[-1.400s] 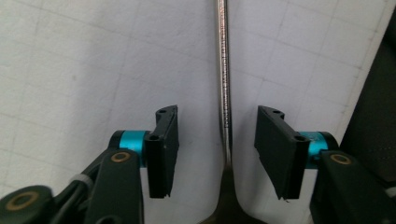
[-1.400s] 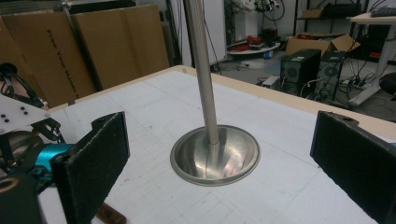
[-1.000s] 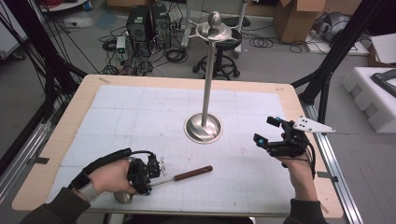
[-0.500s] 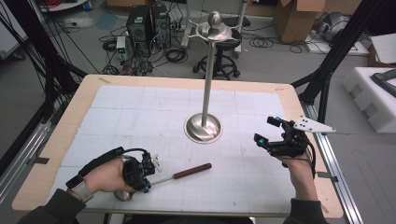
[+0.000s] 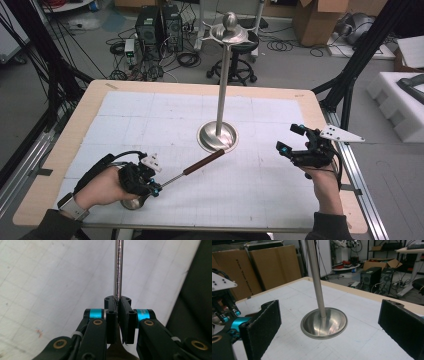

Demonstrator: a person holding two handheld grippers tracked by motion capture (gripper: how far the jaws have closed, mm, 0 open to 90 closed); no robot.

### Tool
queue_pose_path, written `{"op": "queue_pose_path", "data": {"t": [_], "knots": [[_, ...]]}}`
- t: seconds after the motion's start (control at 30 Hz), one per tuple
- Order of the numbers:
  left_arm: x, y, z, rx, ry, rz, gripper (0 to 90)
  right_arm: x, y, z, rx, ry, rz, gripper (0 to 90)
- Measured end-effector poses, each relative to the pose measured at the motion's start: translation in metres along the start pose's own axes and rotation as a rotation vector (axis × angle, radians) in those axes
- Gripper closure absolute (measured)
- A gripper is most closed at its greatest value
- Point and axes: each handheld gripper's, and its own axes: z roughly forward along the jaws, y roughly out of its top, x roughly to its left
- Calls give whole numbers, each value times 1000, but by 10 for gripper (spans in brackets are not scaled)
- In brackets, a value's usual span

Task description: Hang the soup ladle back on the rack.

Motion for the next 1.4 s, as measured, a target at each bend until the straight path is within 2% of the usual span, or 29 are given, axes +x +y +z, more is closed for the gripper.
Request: {"op": "queue_pose_path", "data": {"t": [0.1,0.13,0.17,0.2,0.23,0.27,0.3,0.33,0.37,0.4,0.43,0.57,0.67,0.7,0.8,0.97,1.07,1.2,1.33,1.4], "knots": [[-1,-3,-4,-64,17,0,843,0,0,-2,-2,0,-1,32],[0,-5,-7,-116,40,-7,843,-1,0,-2,-8,0,-3,32],[0,-5,-7,-116,40,-7,843,-1,0,-2,-8,0,-3,32],[0,-5,-9,-157,53,-20,843,-1,1,-3,-11,0,-1,31],[2,-5,-13,-173,57,-20,843,-1,1,-3,-11,0,-1,31],[2,-6,-14,-221,66,-48,843,-1,1,-3,-11,2,0,32],[3,-6,-17,-250,70,-58,843,-1,1,-3,-11,2,0,32],[6,-8,-21,-309,77,-73,843,-1,1,-3,-10,3,-1,32],[6,-8,-21,-309,77,-73,843,-1,1,-3,-10,3,-1,32],[8,-12,-23,-383,88,-104,843,-1,1,-2,-9,4,0,32],[8,-12,-23,-383,88,-104,843,-1,1,-2,-9,4,0,32],[16,-19,-26,-475,121,-138,843,-2,0,-1,-5,1,-1,32],[19,-20,-27,-522,221,-150,843,-3,-1,0,7,5,2,31],[21,-19,-28,-554,253,-155,843,-3,-1,1,10,2,7,32],[25,-18,-30,-576,250,-156,843,-4,-2,2,11,3,7,31],[30,-12,-31,-640,263,-156,843,-4,-1,2,1,18,4,31],[32,-8,-31,-707,266,-137,843,-4,-2,3,2,17,5,31],[36,-3,-29,-782,264,-132,844,-3,-2,3,-1,26,12,31],[40,4,-27,-815,249,-158,844,-3,-1,2,-4,28,10,31],[44,8,-27,-810,249,-162,844,-3,-1,2,-6,28,11,31]]}}
